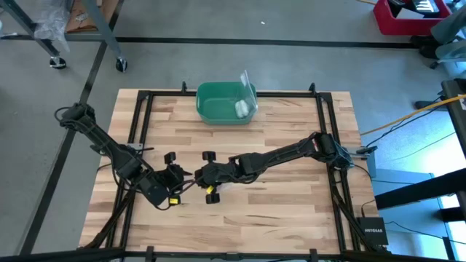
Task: Roll bandage
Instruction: Close the zip bag
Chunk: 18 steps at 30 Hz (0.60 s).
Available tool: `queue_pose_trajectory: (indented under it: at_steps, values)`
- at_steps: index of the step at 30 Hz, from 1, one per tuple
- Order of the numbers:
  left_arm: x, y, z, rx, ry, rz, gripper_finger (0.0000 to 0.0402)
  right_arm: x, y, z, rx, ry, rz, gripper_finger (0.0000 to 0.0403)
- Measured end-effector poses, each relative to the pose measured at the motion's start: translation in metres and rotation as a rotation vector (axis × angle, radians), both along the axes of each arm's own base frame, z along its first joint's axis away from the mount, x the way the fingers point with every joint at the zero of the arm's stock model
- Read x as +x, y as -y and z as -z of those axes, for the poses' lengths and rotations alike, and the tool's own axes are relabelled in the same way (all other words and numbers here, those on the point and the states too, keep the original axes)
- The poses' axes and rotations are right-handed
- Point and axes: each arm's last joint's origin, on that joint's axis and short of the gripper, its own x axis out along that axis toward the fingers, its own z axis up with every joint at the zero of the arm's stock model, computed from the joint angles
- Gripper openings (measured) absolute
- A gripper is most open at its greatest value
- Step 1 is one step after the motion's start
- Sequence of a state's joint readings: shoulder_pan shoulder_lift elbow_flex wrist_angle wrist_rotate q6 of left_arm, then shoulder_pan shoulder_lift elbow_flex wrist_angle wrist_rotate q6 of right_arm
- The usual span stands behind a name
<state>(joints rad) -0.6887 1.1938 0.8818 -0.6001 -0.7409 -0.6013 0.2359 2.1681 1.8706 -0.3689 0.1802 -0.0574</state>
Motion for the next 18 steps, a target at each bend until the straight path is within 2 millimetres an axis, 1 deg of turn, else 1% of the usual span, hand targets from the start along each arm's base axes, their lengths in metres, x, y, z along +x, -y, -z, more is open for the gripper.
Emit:
queue_pose_trajectory:
  at_steps: [5,8,11,14,17,18]
  values:
    - [0.008,-0.006,0.004,-0.004,-0.040,-0.003,0.0094,0.000,0.000,0.001,-0.001,-0.005,-0.001,0.0039]
    - [0.013,-0.006,0.008,-0.012,-0.075,0.032,0.0087,-0.001,0.000,0.002,-0.003,-0.016,-0.008,0.0034]
    - [0.017,-0.007,0.012,-0.006,-0.097,0.028,0.0077,0.000,0.000,0.003,-0.007,-0.014,-0.011,0.0031]
    - [0.019,-0.009,0.015,0.014,-0.112,0.027,0.0055,0.000,0.000,0.002,-0.017,-0.007,-0.018,0.0036]
    - [0.022,-0.011,0.017,0.030,-0.131,0.027,0.0015,0.000,0.001,0.002,-0.018,-0.010,-0.018,0.0037]
    - [0.023,-0.012,0.018,0.035,-0.134,0.027,0.0008,0.000,0.001,0.003,-0.021,-0.011,-0.015,0.0037]
